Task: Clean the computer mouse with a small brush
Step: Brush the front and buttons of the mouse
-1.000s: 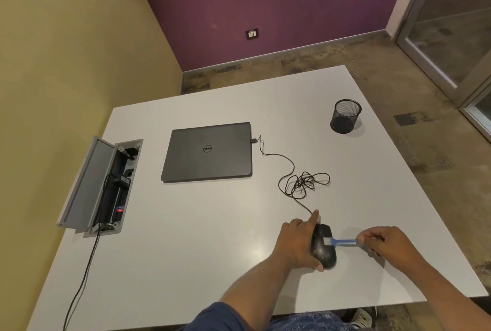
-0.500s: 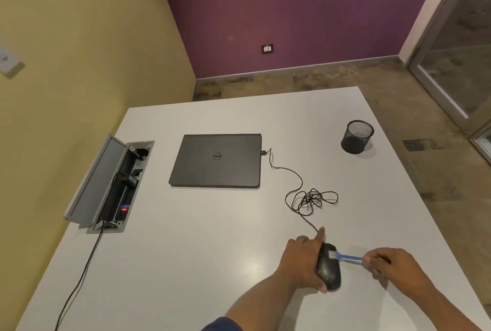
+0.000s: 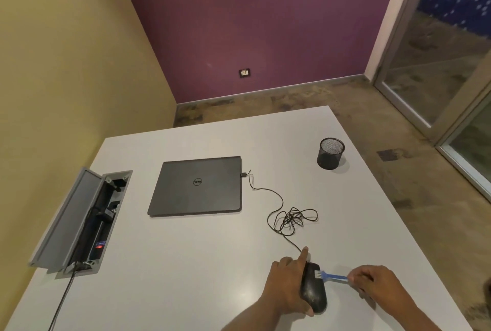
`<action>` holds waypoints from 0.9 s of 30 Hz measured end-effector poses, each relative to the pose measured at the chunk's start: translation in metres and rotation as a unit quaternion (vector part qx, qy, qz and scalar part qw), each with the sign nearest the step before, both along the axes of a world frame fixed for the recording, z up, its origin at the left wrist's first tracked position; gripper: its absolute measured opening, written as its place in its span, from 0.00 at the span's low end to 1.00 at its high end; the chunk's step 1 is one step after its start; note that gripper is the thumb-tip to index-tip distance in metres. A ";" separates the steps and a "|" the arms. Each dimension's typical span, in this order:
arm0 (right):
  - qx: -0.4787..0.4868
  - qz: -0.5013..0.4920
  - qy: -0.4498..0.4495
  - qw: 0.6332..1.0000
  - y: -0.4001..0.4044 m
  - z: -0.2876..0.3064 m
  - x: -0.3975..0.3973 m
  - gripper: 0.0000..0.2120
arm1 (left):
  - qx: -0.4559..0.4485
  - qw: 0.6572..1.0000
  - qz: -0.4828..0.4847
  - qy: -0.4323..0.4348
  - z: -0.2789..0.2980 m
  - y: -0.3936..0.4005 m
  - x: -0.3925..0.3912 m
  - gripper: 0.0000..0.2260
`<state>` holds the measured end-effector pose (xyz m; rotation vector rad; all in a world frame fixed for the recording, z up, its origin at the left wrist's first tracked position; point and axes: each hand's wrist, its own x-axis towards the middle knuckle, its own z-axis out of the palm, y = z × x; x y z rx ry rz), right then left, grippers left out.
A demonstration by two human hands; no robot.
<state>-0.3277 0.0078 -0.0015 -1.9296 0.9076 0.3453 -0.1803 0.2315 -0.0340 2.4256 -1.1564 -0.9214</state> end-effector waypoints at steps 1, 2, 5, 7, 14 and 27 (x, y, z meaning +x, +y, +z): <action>0.004 0.000 -0.002 1.000 0.001 0.000 0.000 0.11 | 0.002 1.000 -0.001 0.000 0.000 -0.001 0.000 0.62; 0.011 0.010 -0.001 1.000 0.002 0.001 0.001 0.11 | 0.005 1.000 -0.002 0.000 0.001 -0.001 0.000 0.62; 0.017 0.027 -0.008 0.999 0.004 0.004 0.002 0.11 | 0.010 1.000 0.001 0.006 0.005 -0.002 -0.001 0.62; 0.008 0.017 -0.013 1.000 0.001 0.005 0.000 0.10 | 0.016 1.000 0.008 0.016 0.009 -0.003 -0.001 0.62; 0.028 0.110 0.050 0.992 -0.014 0.023 -0.004 0.14 | 0.025 0.998 0.032 0.038 0.027 -0.003 -0.003 0.57; -0.001 -0.094 -0.017 0.995 0.021 0.010 0.011 0.11 | 0.017 0.999 0.033 0.040 0.012 0.000 -0.001 0.59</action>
